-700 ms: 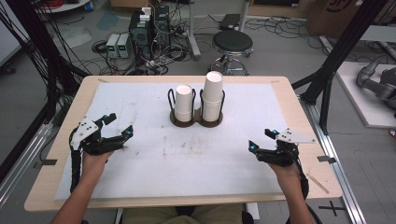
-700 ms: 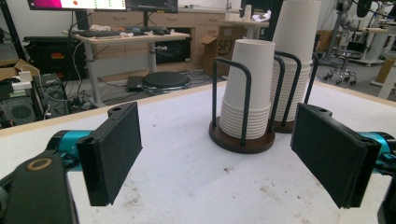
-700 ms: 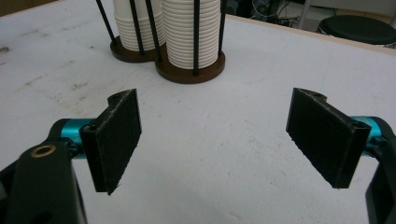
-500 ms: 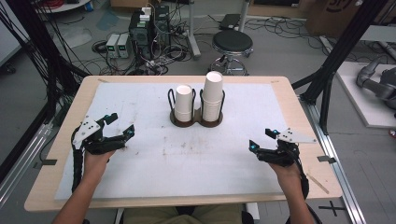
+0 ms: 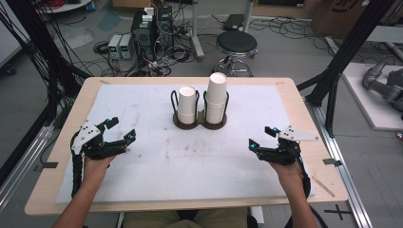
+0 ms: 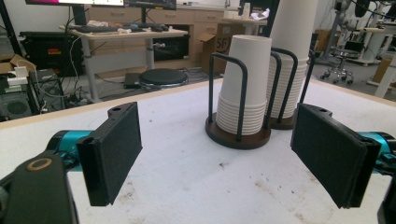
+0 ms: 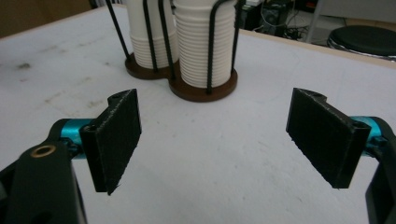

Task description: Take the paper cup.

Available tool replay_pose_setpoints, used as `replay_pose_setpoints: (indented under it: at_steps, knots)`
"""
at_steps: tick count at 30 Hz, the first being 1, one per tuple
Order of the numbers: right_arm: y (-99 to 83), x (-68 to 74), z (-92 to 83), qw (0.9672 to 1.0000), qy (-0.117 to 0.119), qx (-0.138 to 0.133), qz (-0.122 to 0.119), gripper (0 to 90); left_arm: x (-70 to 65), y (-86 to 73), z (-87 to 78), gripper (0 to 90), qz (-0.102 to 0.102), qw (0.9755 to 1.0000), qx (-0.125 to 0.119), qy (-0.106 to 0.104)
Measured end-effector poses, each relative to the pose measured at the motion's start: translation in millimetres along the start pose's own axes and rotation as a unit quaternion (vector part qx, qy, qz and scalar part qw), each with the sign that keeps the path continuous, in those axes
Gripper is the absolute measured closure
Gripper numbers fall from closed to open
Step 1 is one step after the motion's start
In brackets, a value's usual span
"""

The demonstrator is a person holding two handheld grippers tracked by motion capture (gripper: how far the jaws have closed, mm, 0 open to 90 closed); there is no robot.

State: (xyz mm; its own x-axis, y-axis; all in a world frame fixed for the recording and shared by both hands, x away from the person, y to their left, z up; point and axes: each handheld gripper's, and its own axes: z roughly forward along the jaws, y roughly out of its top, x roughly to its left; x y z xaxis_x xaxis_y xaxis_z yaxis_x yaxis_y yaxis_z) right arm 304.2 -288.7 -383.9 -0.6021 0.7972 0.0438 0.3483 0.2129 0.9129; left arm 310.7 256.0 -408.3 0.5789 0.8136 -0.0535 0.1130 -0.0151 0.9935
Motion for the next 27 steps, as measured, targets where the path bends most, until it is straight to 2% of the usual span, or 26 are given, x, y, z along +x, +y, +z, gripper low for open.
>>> replay_pose_setpoints:
  at_steps: [5,11,12,13,14,16,18,20,21,22,27]
  knots:
    - [18.9,4.0,13.7,0.9997,0.018,0.007,-0.013,18.6,1.2,-0.4,-1.2,16.2,-0.004,1.0000,0.000,0.000]
    - [51.3,3.6,37.7,0.9988,0.034,0.019,-0.029,18.6,1.6,-1.3,-0.5,16.3,-0.004,1.0000,0.003,-0.004]
    - [51.3,3.6,37.7,0.9988,0.034,0.019,-0.029,18.6,1.5,-1.5,-0.3,16.3,-0.004,1.0000,0.002,-0.004]
    - [62.1,2.6,44.8,0.9985,0.040,0.023,-0.030,18.6,1.6,-1.8,0.1,16.4,-0.004,1.0000,0.003,-0.005]
    - [62.1,2.6,44.8,0.9985,0.040,0.023,-0.030,18.6,1.6,-1.8,0.1,16.4,-0.004,1.0000,0.003,-0.005]
    - [74.0,1.4,52.2,0.9980,0.049,0.024,-0.032,18.6,1.4,-2.1,0.5,16.4,-0.005,1.0000,0.006,-0.006]
    - [88.3,1.0,60.2,0.9977,0.049,0.029,-0.036,18.6,0.8,-2.2,1.0,16.4,-0.004,0.9999,0.006,-0.008]
    - [92.1,0.6,62.4,0.9977,0.048,0.030,-0.037,18.6,0.5,-2.2,1.2,16.4,-0.005,0.9999,0.006,-0.008]
    - [103.5,-0.2,69.3,0.9977,0.048,0.029,-0.037,18.7,0.3,-2.2,1.5,16.4,-0.005,0.9999,0.006,-0.010]
    - [103.5,-0.2,69.3,0.9977,0.048,0.029,-0.037,18.7,0.3,-2.2,1.5,16.4,-0.005,0.9999,0.006,-0.010]
    - [131.9,-0.6,88.1,0.9975,0.046,0.033,-0.043,18.7,0.0,-2.1,2.1,16.4,-0.006,0.9999,0.005,-0.012]
